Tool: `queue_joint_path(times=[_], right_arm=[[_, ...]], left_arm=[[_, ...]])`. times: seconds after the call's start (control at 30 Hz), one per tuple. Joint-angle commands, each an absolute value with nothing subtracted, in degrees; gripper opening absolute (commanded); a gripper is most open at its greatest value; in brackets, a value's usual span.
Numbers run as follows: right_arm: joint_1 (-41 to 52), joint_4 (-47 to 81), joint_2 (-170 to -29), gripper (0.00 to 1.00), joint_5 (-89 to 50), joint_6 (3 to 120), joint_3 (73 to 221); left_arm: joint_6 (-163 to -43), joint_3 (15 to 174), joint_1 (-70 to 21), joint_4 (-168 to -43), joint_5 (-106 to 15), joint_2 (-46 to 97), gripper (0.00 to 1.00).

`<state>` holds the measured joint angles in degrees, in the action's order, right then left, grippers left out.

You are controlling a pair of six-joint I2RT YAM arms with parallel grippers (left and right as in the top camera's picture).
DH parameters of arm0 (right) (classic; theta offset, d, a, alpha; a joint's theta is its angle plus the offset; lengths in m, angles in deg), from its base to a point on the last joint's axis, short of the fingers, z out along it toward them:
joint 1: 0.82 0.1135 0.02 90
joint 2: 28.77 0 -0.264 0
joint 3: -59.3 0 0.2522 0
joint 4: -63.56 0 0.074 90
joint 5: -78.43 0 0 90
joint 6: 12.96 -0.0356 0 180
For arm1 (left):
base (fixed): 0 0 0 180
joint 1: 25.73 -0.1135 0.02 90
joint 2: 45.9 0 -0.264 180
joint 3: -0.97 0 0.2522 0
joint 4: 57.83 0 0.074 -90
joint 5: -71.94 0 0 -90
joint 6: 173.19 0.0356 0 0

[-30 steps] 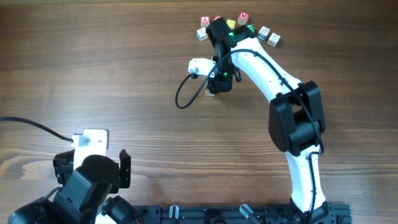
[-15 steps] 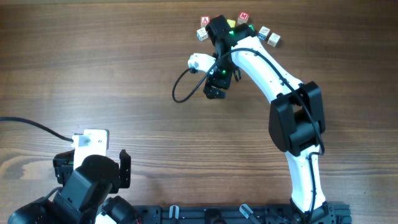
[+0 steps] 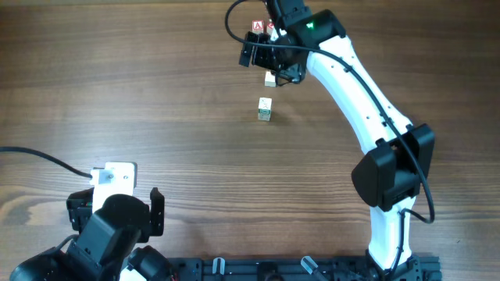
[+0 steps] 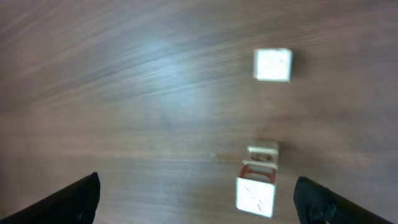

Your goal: Form a tower

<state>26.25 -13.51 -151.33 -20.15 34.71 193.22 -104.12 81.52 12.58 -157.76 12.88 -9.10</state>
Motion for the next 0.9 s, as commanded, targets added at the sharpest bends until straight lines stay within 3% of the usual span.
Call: queue_joint_path(times=[0.0,0.5,0.87], right_arm=[[29.81,-13.95,-151.29,1.00,-6.05,26.41,191.40],[34.29,-2.28,-152.36,1.00,-4.78,22.93,171.51],[34.32,0.76,-155.86,0.96,-6.18,26.43,170.97]], left_arm=[[-104.86,81.38,12.62,-157.59,12.82,-9.32,1.00],[-104.86,81.36,12.62,-157.59,12.82,-9.32,1.00],[-104.86,81.38,12.62,-157.59,12.82,-9.32,1.00]])
